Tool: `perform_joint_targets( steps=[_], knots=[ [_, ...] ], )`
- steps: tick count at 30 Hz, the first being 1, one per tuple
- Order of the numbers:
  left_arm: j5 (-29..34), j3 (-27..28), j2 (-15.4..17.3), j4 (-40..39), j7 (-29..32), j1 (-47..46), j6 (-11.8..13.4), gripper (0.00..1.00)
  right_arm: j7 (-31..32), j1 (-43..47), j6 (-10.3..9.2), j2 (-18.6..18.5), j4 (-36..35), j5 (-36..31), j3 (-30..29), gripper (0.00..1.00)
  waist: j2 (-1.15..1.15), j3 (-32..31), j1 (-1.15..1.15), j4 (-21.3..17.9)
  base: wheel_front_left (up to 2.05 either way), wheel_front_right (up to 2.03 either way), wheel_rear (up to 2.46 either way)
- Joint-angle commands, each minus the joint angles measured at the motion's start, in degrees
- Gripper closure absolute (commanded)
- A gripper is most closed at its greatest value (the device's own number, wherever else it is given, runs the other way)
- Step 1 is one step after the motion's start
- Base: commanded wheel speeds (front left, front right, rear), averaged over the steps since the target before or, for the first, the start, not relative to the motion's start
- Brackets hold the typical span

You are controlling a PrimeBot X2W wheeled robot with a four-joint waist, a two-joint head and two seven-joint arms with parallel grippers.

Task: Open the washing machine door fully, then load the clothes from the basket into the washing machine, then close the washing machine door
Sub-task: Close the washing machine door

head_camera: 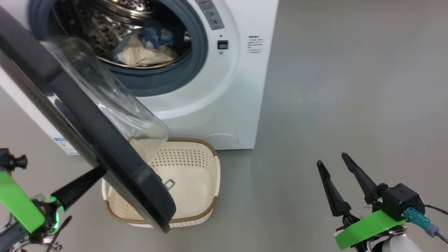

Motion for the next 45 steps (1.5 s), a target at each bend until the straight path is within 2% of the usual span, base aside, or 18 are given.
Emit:
perform_joint_targets(
  steps=[1, 10, 20, 21, 22, 23, 24, 25, 26, 31, 36, 38, 39, 45],
  knots=[
    [0.7, 2.1, 1.4, -1.6, -0.2, -2.9, -0.4, 1.00, -0.5, 0.0, 0.25, -0.4, -1.7, -0.4, 0.7, 0.00, 0.00, 0.3, 0.00, -1.4, 0.00, 0.00, 0.00],
    [0.6, 2.4, 1.0, -1.1, -1.9, -3.1, -0.4, 1.00, -0.5, 0.0, 0.25, -0.3, -1.7, -0.6, 0.0, 0.00, 0.00, 0.4, 0.00, -1.4, 0.00, 0.00, 0.00],
    [0.8, 6.1, 0.6, 0.6, -7.0, 0.6, -0.4, 1.00, -0.5, 0.1, 0.25, -0.2, -1.5, -0.6, 0.1, 0.00, 0.00, -0.1, 0.00, 0.9, 0.00, 0.00, 0.00],
    [0.9, 6.6, 0.5, 0.9, -7.7, 1.1, -0.4, 0.96, -0.5, 0.1, 0.25, -0.2, -1.5, -0.6, 0.1, 0.00, 0.00, -0.2, 0.00, 1.2, 0.00, 0.00, 0.00],
    [0.9, 6.9, 0.4, 1.0, -8.3, 1.6, -0.4, 0.58, -0.5, 0.1, 0.25, -0.2, -1.5, -0.6, 0.1, 0.00, 0.00, -0.2, 0.00, 1.4, 0.00, 0.00, 0.00],
    [1.0, 7.1, 0.2, 1.1, -8.9, 2.1, -0.4, 0.47, -0.5, 0.1, 0.25, -0.3, -1.5, -0.5, 0.1, 0.00, 0.00, -0.2, 0.00, 1.6, 0.00, 0.00, 0.00],
    [1.2, 7.5, 0.1, 1.1, -9.8, 2.6, -0.4, 0.16, -0.5, 0.1, 0.25, -0.3, -1.5, -0.5, 0.1, 0.00, 0.00, -0.3, 0.00, 1.8, 0.00, 0.00, 0.00],
    [1.2, 7.5, 0.1, 1.1, -9.8, 2.6, -0.4, 0.16, -0.5, 0.1, 0.25, -0.3, -1.5, -0.5, 0.1, 0.00, 0.00, -0.3, 0.00, 1.8, 0.00, 0.00, 0.00],
    [1.6, 7.9, 0.0, 1.2, -10.7, 3.0, -0.4, 0.00, -0.5, 0.1, 0.25, -0.4, -1.5, -0.5, 0.0, 0.00, 0.00, -0.3, 0.00, 2.1, 0.00, 0.00, 0.00],
    [4.2, 8.9, -0.5, 1.5, -16.5, 5.4, -0.4, 0.00, -0.5, 0.2, 0.25, -0.5, -1.4, -0.4, 0.1, 0.00, 0.00, -0.8, 0.00, 3.1, 0.00, 0.00, 0.00],
    [8.1, 8.7, -0.3, 1.9, -25.2, 7.6, -0.4, 0.00, -0.5, 0.5, 0.25, -0.7, -1.3, -0.3, 0.3, 0.00, 0.00, -1.3, 0.00, 4.1, 0.00, 0.00, 0.00],
    [13.2, 2.6, 1.7, 2.2, -44.2, 11.4, -0.4, 0.00, -0.5, 0.7, 0.25, -0.9, -1.2, -0.3, 0.5, 0.00, 0.00, -1.7, 0.00, 5.5, 0.00, 0.00, 0.00],
    [13.6, 0.5, 2.3, 2.5, -48.4, 12.2, -0.4, 0.00, -0.5, 0.7, 0.25, -1.0, -1.1, -0.2, 0.5, 0.00, 0.00, -1.9, 0.00, 5.7, 0.00, 0.00, 0.00],
    [17.5, -7.4, 6.5, 5.0, -61.6, 14.5, -0.4, 0.00, -0.5, 0.9, 0.25, -1.2, -1.1, -0.1, 0.6, 0.00, 0.00, -2.3, 0.00, 6.5, 0.00, 0.00, 0.00]
  ],
)
